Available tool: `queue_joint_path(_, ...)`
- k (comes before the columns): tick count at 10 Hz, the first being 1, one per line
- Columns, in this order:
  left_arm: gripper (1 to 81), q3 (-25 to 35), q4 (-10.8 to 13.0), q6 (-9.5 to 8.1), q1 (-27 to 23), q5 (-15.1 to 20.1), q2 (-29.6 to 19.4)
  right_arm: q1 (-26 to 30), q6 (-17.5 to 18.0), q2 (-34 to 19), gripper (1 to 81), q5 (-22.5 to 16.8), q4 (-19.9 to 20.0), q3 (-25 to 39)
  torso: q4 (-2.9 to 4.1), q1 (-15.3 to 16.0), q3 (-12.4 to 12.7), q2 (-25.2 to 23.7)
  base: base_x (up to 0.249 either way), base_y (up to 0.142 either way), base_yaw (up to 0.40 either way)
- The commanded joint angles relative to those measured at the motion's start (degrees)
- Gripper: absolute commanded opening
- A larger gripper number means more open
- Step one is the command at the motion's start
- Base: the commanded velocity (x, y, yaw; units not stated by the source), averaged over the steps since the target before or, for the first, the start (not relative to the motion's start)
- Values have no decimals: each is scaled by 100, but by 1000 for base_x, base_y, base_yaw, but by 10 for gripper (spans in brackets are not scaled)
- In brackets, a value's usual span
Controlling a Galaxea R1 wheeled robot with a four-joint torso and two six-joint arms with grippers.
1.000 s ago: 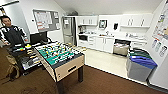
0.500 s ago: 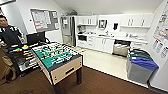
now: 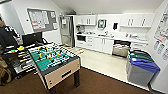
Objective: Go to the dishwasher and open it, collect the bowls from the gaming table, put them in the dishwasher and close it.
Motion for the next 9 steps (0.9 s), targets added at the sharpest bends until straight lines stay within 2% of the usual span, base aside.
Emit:
queue_joint_path(1, 10, 17, 80, 10, -194, 190, -72, 231, -54, 166, 10, 25, -174, 160, 0, 1, 0, 0, 156, -90, 0)
queue_joint_path(9, 10, 17, 80, 2, -202, 181, -81, 239, -54, 166, 10, 24, -174, 151, 0, 1, 0, 0, 156, -91, 0)
